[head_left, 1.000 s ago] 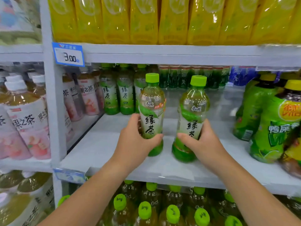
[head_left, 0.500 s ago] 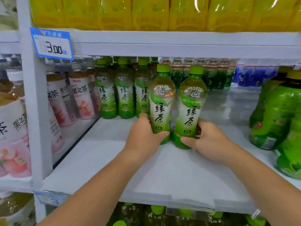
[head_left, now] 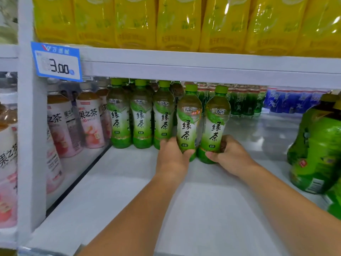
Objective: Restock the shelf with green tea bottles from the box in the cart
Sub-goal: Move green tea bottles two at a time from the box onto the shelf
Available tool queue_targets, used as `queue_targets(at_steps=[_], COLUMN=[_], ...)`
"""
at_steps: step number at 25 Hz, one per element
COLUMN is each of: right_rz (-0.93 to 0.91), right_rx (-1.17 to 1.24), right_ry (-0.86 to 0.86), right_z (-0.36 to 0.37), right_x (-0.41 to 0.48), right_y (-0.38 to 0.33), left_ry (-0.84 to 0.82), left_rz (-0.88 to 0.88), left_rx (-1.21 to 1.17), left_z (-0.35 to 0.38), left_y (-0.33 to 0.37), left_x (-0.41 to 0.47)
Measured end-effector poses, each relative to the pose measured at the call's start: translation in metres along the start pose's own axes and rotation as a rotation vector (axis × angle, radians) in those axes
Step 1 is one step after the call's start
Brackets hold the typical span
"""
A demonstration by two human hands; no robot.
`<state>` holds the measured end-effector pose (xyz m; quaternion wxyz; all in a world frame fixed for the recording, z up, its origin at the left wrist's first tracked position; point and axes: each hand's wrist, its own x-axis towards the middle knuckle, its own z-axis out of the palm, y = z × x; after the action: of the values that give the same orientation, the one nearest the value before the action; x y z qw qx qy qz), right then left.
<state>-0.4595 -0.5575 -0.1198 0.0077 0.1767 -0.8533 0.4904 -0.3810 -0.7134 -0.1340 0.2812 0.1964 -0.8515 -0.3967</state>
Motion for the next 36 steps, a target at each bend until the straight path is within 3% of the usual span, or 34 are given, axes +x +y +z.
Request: queue_targets(at_steps=[6,9,36], right_rz=[0.015,0.018,-0.055], right_rx=[0.134,0.154,0.144], right_ry=[-0.001,0.001,-0.006], right_z=[0.009,0.014,0.019], right_x=[0.033,0.043,0.045], right_y=[0.022,0.026,0.030], left_ry=[0.048,0.059,0.149], left_rz=[0.014,0.059,0.096], left_rx=[0.327,0.382,0.114], left_z=[0.012,0.015,0.023], left_y=[0.009,0.012,-0.007], left_x=[0.018,0.026,0.041])
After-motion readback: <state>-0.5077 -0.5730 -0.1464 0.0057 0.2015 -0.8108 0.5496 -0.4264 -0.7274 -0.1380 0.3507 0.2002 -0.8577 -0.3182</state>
